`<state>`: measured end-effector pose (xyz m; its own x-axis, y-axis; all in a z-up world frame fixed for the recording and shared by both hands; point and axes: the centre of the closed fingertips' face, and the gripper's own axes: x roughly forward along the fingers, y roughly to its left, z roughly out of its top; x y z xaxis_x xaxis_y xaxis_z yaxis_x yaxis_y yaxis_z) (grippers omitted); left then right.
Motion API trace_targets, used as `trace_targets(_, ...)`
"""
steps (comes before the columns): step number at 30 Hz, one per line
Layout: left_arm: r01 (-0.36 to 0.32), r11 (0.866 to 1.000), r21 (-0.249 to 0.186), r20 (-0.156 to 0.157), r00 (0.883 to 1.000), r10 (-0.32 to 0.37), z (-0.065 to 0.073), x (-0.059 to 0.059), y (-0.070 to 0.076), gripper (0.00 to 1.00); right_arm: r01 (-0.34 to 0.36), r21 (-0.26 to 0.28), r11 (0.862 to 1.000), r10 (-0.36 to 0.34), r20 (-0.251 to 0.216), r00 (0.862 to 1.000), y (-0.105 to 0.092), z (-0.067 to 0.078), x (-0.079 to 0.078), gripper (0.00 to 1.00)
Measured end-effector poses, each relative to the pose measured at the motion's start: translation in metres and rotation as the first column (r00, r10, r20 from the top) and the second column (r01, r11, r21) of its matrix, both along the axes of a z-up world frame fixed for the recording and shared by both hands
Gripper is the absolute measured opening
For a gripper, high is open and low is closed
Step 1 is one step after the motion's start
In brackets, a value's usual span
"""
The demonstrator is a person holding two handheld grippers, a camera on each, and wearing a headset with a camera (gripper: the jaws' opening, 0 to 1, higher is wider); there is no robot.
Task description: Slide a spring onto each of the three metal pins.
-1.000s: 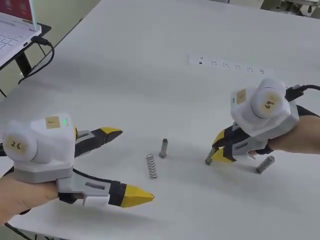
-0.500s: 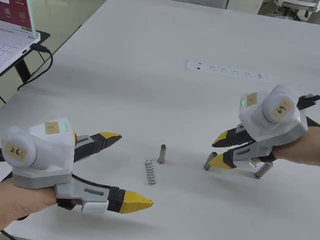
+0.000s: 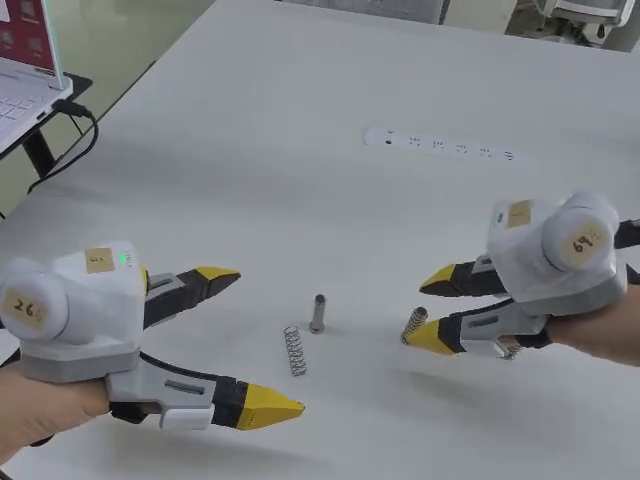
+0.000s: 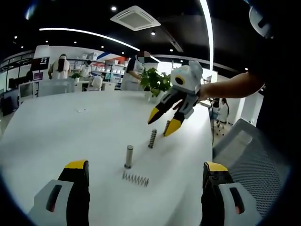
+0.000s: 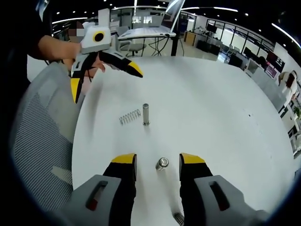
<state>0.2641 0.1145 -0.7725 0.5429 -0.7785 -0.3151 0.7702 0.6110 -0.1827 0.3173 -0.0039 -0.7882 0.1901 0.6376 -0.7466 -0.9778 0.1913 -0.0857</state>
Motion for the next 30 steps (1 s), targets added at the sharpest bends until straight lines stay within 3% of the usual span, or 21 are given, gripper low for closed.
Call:
trace_targets(11, 0.006, 1.0, 0.016, -0.002, 1.0, -0.006, -0.001, 0.0, 0.001, 0.98, 0.051, 0.057, 0.997, -0.05, -0.018, 0.999, -0.005, 0.005, -0.011, 0.33)
trace_targets(20, 0.006, 1.0, 0.013, 0.001, 1.0, -0.006, 0.002, 0.0, -0.002, 0.98, 0.153, 0.177, 0.972, -0.148, -0.041, 0.988, -0.01, 0.018, -0.007, 0.33)
trace_targets(30, 0.005, 1.0, 0.015, 0.006, 1.0, -0.005, 0.005, -0.001, -0.003, 0.98, 0.176, 0.244, 0.954, -0.163, -0.072, 0.984, -0.007, 0.026, -0.022, 0.31)
